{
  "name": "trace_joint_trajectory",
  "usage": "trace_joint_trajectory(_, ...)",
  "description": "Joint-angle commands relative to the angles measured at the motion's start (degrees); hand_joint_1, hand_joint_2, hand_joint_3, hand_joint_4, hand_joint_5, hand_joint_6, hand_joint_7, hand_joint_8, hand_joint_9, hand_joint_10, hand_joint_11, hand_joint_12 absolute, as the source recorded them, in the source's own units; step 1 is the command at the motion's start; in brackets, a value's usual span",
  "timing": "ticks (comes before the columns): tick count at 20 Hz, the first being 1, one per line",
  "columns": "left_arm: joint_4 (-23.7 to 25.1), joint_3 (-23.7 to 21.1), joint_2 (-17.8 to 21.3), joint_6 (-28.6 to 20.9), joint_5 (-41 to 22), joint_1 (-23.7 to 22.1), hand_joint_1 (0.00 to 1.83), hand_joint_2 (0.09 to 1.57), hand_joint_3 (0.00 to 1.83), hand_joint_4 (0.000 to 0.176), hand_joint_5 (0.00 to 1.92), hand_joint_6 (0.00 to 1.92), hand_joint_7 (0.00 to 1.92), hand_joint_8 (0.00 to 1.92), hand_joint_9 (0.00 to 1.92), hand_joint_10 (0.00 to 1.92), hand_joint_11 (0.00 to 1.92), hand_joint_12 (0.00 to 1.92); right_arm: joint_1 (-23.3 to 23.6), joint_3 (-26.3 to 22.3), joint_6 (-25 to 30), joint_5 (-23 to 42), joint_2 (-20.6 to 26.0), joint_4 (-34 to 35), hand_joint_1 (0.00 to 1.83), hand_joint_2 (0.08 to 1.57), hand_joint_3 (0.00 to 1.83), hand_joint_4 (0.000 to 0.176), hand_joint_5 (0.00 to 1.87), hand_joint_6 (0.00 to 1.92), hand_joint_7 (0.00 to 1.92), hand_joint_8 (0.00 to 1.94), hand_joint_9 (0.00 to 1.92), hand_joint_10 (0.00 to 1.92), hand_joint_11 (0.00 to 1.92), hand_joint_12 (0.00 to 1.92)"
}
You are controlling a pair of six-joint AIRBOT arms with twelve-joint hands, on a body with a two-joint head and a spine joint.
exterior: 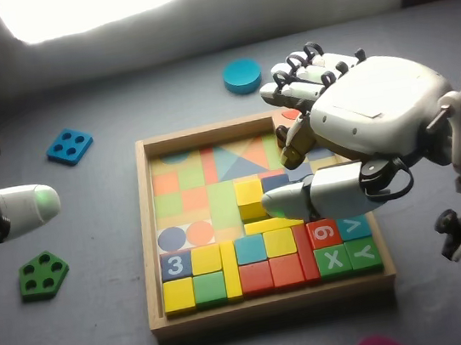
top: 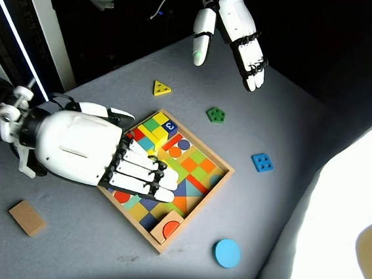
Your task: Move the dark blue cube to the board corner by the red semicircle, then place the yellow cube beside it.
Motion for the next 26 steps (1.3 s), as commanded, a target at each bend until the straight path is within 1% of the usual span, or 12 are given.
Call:
trace_joint_trajectory(1,1.79,0.13,0.44,-0.51,-3.67,-0.43,0.0,1.06,0.0,0.072,0.0,0.0,0.0,0.0,0.0,0.0,0.0,0.22,-0.1,0.2,0.07,5.03,-0.1,-1.65,0.0,1.06,0.0,0.055,0.9,0.03,0.12,0.0,0.0,0.0,0.0,0.0)
trace_joint_trajectory(6,1.79,0.13,0.42,-0.62,-3.66,-0.42,0.0,1.06,0.0,0.076,0.0,0.0,0.0,0.0,0.0,0.0,0.0,0.19,-0.51,1.37,0.06,5.01,-1.91,-1.61,0.0,1.07,0.0,0.048,0.88,0.01,0.11,0.0,0.0,0.0,0.0,0.0)
trace_joint_trajectory(8,1.79,0.15,0.43,-0.67,-3.67,-0.46,0.0,1.05,0.0,0.064,0.0,0.0,0.01,0.0,0.0,0.0,0.0,0.24,-0.24,1.7,0.06,5.37,-2.64,-1.61,0.0,1.07,0.0,0.051,0.89,0.02,0.11,0.0,0.0,0.0,0.0,0.0)
trace_joint_trajectory(10,1.79,0.08,0.43,-0.87,-3.66,-0.46,0.0,1.06,0.0,0.045,0.02,0.0,0.02,0.0,0.01,0.0,0.0,0.19,-0.33,2.1,0.06,5.46,-3.21,-1.42,0.0,1.07,0.0,0.041,0.87,0.01,0.11,0.0,0.0,0.0,0.0,0.0)
trace_joint_trajectory(12,1.79,0.08,0.43,-1.1,-3.66,-0.46,0.01,1.09,0.01,0.043,0.04,0.0,0.01,0.0,0.0,0.0,0.0,0.05,-0.64,2.25,-0.05,5.43,-3.59,-1.42,0.0,1.07,0.0,0.035,0.86,0.0,0.12,0.0,0.0,0.0,0.0,0.0)
trace_joint_trajectory(13,1.79,0.09,0.43,-1.22,-3.66,-0.47,0.0,1.09,0.0,0.044,0.02,0.0,0.0,0.0,0.0,0.0,0.0,0.13,-0.69,2.41,-0.05,5.4,-3.87,-1.42,0.0,1.07,0.0,0.048,0.84,0.0,0.12,0.0,0.0,0.0,0.0,0.0)
trace_joint_trajectory(14,1.8,0.1,0.43,-1.27,-3.66,-0.48,0.0,1.1,0.0,0.04,0.02,0.0,0.0,0.0,0.0,0.0,0.0,0.15,-0.78,2.62,-0.04,5.35,-4.14,-1.41,0.0,1.06,0.0,0.048,0.84,0.0,0.11,0.0,0.0,0.0,0.0,0.0)
trace_joint_trajectory(16,1.8,0.06,0.43,-1.29,-3.66,-0.51,0.0,1.05,0.0,0.044,0.04,0.0,0.02,0.0,0.02,0.01,0.0,0.26,-0.92,2.98,-0.02,4.99,-4.68,-1.19,0.0,1.06,0.0,0.047,0.83,0.0,0.11,0.0,0.0,0.0,0.0,0.0)
trace_joint_trajectory(17,1.84,0.03,0.44,-1.29,-3.67,-0.52,0.0,1.05,0.0,0.048,0.03,0.0,0.0,0.0,0.0,0.01,0.0,0.19,-1.05,3.12,-0.02,4.89,-4.89,-1.15,0.0,1.07,0.0,0.041,0.83,0.0,0.11,0.0,0.0,0.0,0.0,0.0)
trace_joint_trajectory(19,2.15,-0.06,0.46,-1.29,-3.84,-0.53,0.01,1.06,0.0,0.05,0.03,0.0,0.0,0.0,0.0,0.0,0.0,0.21,-1.36,3.44,-0.02,4.51,-5.12,-1.09,0.0,1.08,0.0,0.03,0.84,0.01,0.12,0.01,0.0,0.0,0.0,0.0)
trace_joint_trajectory(21,2.16,-0.07,0.47,-1.3,-3.91,-0.56,0.02,1.07,0.0,0.048,0.03,0.0,0.0,0.0,0.01,0.0,0.0,0.26,-1.76,3.68,-0.02,4.15,-5.19,-0.98,0.0,1.07,0.0,0.031,0.84,0.0,0.12,0.0,0.0,0.0,0.0,0.0)
trace_joint_trajectory(26,2.16,-0.03,0.49,-1.44,-3.93,-0.56,0.0,1.06,0.0,0.047,0.05,0.01,0.01,0.0,0.01,0.0,0.0,0.22,-2.32,4.19,0.09,3.2,-5.15,-0.82,0.0,1.06,0.0,0.037,0.82,0.0,0.13,0.01,0.0,0.0,0.0,0.0)
